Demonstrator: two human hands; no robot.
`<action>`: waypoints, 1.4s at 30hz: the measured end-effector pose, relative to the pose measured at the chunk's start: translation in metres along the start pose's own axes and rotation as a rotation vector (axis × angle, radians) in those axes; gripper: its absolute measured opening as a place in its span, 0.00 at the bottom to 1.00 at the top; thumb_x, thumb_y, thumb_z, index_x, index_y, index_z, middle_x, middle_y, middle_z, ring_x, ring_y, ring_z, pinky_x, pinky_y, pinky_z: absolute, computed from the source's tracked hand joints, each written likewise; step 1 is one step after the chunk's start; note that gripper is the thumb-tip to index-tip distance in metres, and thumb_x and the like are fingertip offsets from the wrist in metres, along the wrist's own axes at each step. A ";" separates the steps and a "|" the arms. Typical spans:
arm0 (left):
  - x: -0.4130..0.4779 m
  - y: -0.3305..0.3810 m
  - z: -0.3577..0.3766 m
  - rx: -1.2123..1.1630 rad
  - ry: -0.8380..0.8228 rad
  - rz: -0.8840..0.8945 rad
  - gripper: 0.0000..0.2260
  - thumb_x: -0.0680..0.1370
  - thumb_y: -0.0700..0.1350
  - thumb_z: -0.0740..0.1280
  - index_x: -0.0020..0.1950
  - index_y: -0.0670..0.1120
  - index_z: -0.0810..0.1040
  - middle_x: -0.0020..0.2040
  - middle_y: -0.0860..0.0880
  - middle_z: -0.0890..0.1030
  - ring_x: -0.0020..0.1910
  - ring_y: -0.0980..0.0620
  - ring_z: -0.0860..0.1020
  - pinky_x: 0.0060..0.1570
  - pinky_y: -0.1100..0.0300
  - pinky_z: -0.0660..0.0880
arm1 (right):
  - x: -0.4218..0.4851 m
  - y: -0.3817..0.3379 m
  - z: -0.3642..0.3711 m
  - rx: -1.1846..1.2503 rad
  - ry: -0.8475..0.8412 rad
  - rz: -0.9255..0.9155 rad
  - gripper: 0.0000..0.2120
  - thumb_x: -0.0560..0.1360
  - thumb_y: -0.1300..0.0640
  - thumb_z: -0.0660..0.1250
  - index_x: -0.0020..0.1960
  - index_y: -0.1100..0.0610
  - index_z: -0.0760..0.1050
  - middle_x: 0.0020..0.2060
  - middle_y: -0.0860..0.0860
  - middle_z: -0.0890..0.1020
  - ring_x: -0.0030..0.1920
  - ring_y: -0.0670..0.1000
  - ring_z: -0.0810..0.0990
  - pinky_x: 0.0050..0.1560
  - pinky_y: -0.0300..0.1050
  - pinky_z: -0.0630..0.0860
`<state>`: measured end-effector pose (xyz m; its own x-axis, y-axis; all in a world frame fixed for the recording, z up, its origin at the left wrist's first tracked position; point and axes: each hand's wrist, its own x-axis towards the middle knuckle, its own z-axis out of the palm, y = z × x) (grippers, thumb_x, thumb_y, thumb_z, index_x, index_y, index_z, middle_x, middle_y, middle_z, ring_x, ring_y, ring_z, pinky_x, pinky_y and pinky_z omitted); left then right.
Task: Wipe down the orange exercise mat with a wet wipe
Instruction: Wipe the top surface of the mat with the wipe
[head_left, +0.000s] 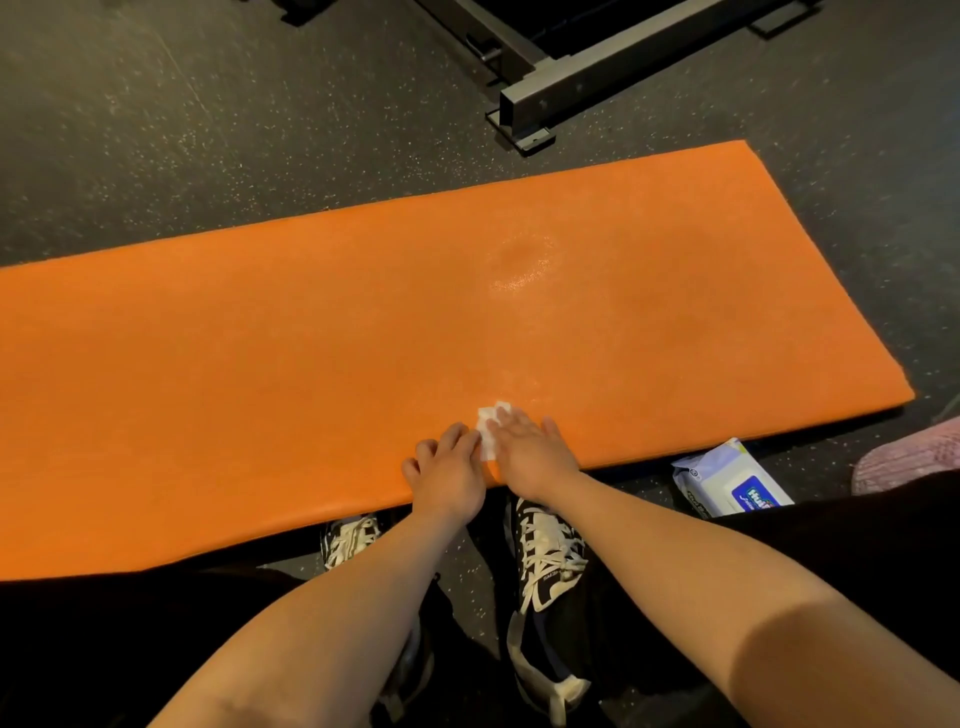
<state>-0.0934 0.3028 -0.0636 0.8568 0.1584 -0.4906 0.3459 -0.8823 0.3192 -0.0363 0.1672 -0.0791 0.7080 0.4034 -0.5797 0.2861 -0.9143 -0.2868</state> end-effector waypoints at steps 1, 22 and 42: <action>0.001 0.001 0.001 0.023 -0.007 0.021 0.19 0.86 0.53 0.48 0.76 0.61 0.64 0.80 0.57 0.58 0.71 0.44 0.59 0.64 0.47 0.56 | 0.002 0.007 -0.006 0.006 0.011 0.083 0.30 0.83 0.58 0.50 0.83 0.50 0.46 0.82 0.48 0.44 0.81 0.50 0.40 0.80 0.59 0.41; 0.000 0.016 0.020 0.074 0.013 0.084 0.20 0.86 0.54 0.47 0.79 0.59 0.59 0.81 0.57 0.55 0.75 0.46 0.55 0.70 0.44 0.53 | -0.027 0.035 0.007 0.234 0.218 0.467 0.30 0.82 0.58 0.52 0.83 0.54 0.47 0.82 0.51 0.44 0.81 0.52 0.40 0.79 0.62 0.41; -0.018 0.014 0.029 0.014 -0.057 0.160 0.20 0.87 0.53 0.45 0.78 0.57 0.60 0.83 0.56 0.49 0.80 0.47 0.45 0.76 0.39 0.41 | -0.052 -0.009 0.026 0.273 0.227 0.173 0.24 0.86 0.54 0.50 0.82 0.51 0.56 0.82 0.48 0.51 0.81 0.47 0.42 0.80 0.55 0.37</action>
<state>-0.1153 0.2745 -0.0739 0.8773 -0.0100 -0.4799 0.2009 -0.9003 0.3860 -0.0928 0.1553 -0.0660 0.8644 0.1981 -0.4622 -0.0101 -0.9121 -0.4099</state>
